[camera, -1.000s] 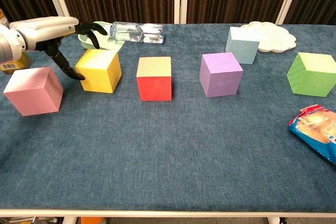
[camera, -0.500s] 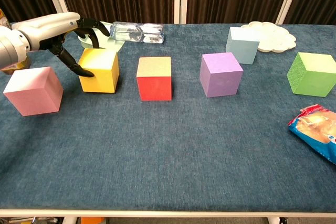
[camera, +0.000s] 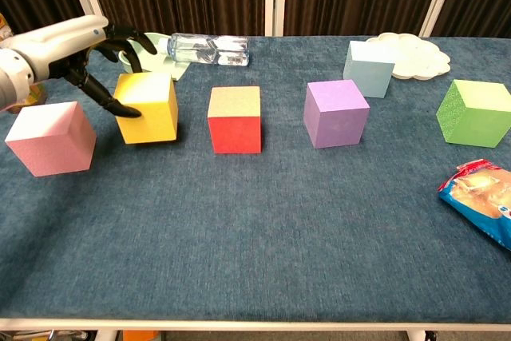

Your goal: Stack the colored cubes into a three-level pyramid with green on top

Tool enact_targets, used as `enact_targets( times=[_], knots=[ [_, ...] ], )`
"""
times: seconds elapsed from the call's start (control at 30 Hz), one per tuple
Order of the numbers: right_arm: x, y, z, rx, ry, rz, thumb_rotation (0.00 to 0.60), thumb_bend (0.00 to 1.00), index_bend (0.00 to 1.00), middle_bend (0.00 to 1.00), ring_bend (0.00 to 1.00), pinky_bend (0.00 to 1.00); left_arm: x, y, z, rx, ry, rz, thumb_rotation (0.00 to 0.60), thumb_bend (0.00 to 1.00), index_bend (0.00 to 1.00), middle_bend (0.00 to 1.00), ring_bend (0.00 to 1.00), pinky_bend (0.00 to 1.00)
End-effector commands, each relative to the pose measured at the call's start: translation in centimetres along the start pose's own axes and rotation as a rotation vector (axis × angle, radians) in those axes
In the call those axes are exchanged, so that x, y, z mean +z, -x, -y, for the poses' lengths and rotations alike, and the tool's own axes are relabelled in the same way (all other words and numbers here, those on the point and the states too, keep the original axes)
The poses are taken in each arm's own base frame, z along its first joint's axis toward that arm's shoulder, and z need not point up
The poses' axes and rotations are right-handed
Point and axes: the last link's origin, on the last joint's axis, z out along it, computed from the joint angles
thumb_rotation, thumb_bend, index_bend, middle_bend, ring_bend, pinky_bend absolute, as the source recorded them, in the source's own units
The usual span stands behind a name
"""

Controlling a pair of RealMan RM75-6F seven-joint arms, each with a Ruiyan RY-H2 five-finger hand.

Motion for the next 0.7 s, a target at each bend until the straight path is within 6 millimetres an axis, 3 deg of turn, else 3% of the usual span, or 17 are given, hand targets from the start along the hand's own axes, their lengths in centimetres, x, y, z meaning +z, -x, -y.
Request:
enact_targets(
  times=[0.03, 0.7],
  knots=[
    [-0.1, 0.0, -0.1, 0.002, 0.002, -0.002, 0.600, 0.00, 0.00, 0.00, 0.00, 0.00, -0.3, 0.5, -0.2, -0.018, -0.008, 0.002, 0.600, 0.07, 0.24, 0.48, 0.13, 0.22],
    [-0.3, 0.5, -0.4, -0.003, 0.029, 0.022, 0.600, 0.00, 0.00, 0.00, 0.00, 0.00, 1.8, 2.6, -3.1, -0.078, 0.045, 0.004, 0.600, 0.07, 0.24, 0.50, 0.15, 0.21]
  ],
)
